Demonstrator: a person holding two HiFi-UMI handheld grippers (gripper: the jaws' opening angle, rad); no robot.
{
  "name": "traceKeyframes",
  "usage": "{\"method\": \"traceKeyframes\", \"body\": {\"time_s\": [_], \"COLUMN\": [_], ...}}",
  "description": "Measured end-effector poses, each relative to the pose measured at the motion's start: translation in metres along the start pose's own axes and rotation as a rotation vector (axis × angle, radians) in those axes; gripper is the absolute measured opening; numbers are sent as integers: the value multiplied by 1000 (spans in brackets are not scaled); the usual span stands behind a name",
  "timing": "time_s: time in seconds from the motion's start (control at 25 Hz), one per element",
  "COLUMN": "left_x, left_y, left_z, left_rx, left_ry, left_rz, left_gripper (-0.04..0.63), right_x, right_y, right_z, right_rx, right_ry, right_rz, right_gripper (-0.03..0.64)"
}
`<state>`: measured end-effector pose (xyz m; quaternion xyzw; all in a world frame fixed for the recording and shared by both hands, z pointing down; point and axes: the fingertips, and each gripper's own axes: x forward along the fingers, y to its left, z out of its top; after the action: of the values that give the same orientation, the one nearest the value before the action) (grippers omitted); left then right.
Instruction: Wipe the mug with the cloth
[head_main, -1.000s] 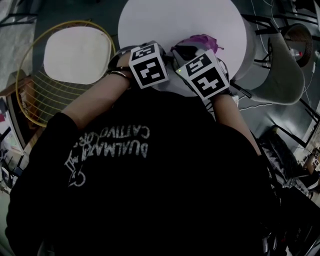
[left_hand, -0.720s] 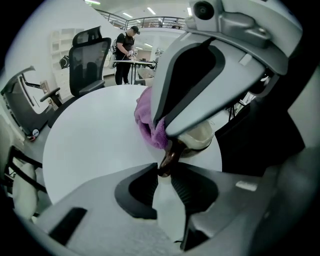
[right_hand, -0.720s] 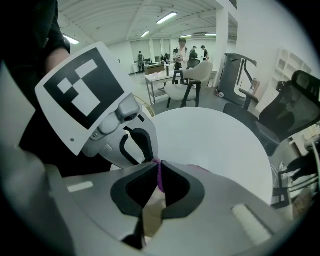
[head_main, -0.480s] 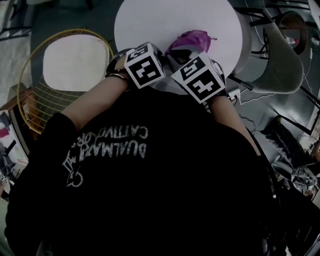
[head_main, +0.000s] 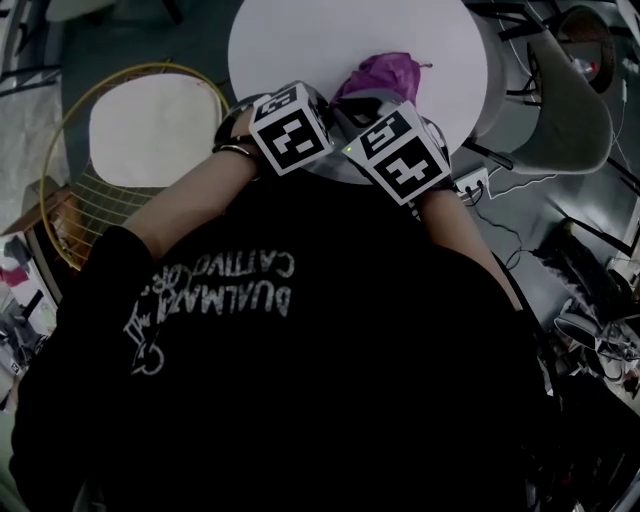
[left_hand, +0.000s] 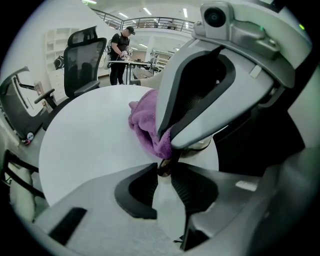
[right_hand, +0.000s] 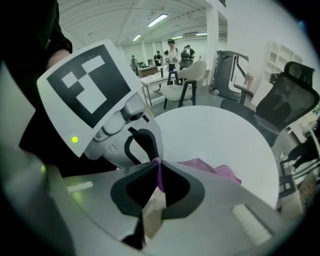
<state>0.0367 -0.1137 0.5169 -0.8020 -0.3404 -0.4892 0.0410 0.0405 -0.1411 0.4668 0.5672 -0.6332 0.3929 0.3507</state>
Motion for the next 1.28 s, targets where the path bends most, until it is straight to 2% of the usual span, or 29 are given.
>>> {"method": "traceKeyframes", "body": {"time_s": [0.32,0.52,0.88,1.28], "left_x": [-3,-3,0,-5], "left_y": [1,1,4,1], "left_z": [-1,-1,-4,-11], "left_rx": [39,28,7,-61], "left_ry": [-3,-5,34,63], "left_rz": [8,21,69,128], "left_gripper": [84,83,81,80], "right_x": [3,4,-9,-27], "right_y": [-2,-14,-38,-53], "right_z": [1,-2,-10,-26], "right_rx": [14,20,143,283], "right_ry": [-5,-5,-96,-168], "right_rz": [27,-1,-35,-46], "right_gripper": [12,12,15,15]}}
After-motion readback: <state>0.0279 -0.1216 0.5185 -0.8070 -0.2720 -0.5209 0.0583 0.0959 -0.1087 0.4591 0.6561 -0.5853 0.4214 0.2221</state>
